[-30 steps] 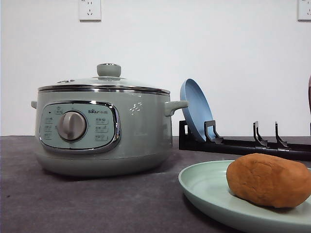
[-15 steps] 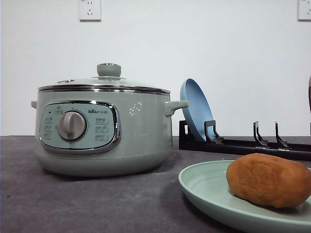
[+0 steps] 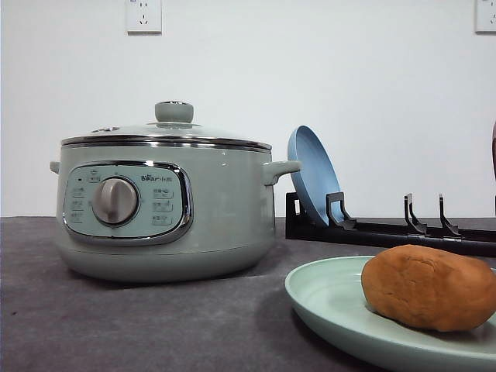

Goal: Transfer potato from steamer to green plate

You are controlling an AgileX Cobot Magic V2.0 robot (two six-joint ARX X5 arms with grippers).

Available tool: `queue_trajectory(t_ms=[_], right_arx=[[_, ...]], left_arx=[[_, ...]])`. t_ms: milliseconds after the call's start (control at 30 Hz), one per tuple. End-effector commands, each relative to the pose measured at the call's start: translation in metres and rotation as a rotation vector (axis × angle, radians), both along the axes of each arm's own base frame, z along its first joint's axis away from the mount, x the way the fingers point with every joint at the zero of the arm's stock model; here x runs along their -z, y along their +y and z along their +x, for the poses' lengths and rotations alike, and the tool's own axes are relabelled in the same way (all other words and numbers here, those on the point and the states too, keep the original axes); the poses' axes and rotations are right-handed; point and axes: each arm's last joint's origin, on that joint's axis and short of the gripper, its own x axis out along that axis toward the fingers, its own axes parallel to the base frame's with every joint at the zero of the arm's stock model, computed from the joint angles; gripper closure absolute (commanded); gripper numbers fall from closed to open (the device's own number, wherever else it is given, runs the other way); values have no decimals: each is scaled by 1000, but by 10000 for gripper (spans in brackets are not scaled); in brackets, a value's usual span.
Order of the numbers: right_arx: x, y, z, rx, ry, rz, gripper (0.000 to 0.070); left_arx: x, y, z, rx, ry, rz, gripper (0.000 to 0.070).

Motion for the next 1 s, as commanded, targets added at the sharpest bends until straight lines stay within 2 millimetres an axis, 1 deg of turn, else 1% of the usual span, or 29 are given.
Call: queue_trajectory(t_ms=[0, 967], right_arx=[[2, -1, 0, 22, 11, -10, 680], [1, -1, 0, 18, -6, -10, 680]], left_arx=[[6, 0, 1, -6, 8, 8, 675], [6, 0, 1, -6, 9, 8, 675]])
